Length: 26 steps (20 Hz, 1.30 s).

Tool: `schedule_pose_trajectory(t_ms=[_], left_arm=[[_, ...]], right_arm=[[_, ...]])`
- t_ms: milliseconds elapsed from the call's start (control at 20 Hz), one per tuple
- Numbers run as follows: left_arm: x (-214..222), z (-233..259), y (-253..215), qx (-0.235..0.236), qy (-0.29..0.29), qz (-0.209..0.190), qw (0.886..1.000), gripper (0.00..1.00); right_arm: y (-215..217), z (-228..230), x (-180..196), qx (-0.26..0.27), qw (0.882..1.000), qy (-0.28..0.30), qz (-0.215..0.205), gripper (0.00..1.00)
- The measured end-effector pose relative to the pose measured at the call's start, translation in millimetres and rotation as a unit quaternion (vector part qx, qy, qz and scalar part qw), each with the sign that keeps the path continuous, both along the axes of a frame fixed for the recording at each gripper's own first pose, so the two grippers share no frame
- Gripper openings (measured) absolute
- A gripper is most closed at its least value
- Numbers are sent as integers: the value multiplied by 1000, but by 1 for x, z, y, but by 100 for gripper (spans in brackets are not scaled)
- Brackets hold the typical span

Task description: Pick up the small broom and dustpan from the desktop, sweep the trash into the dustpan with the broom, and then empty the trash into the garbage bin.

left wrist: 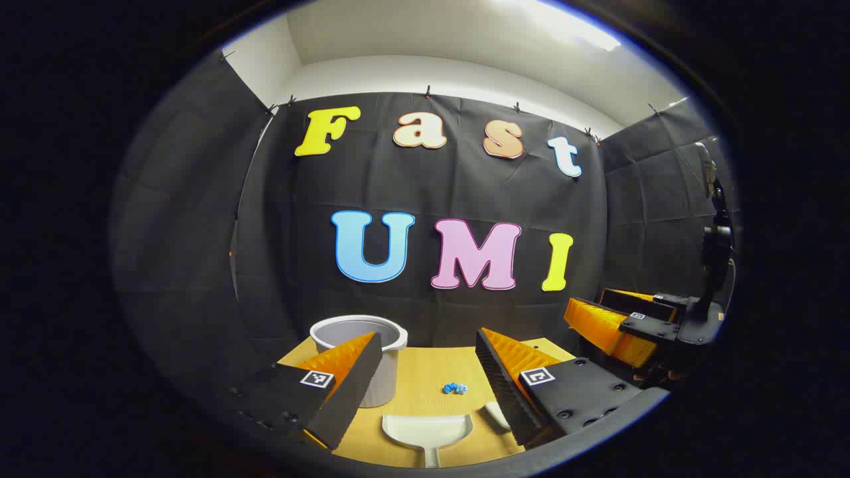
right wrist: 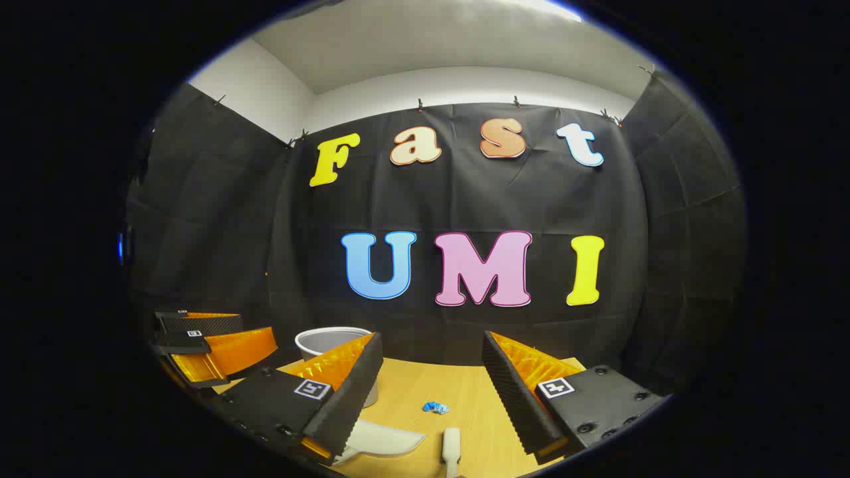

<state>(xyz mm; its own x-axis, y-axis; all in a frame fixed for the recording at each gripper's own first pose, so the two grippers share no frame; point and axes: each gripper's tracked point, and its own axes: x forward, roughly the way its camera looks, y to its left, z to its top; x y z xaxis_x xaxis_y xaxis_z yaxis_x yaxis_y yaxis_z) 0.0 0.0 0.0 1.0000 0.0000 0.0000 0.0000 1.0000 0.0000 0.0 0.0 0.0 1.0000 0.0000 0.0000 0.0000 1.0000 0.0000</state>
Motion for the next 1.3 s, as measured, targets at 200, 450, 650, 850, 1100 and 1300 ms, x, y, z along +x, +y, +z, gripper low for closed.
schedule_pose_trajectory(t_ms=[200,450,650,850,1100,1300], left_arm=[[4,1,3,-4,-5,-3,1000,84],[8,-3,8,-6,-1,-5,1000,84],[4,-2,14,-5,-6,-12,1000,84],[-1,-7,21,-9,-7,-27,1000,82],[-11,-12,25,-17,-14,-58,998,84],[-11,-16,31,-20,-22,-49,998,84]], right_arm=[[0,-4,4,-1,1000,3,-2,88],[4,-4,8,1,1000,4,-6,87],[9,-6,7,-6,1000,5,-10,87],[6,-7,2,-18,999,8,-34,87],[3,-8,-13,-30,996,8,-79,87],[6,-3,-23,-47,995,6,-90,97]])
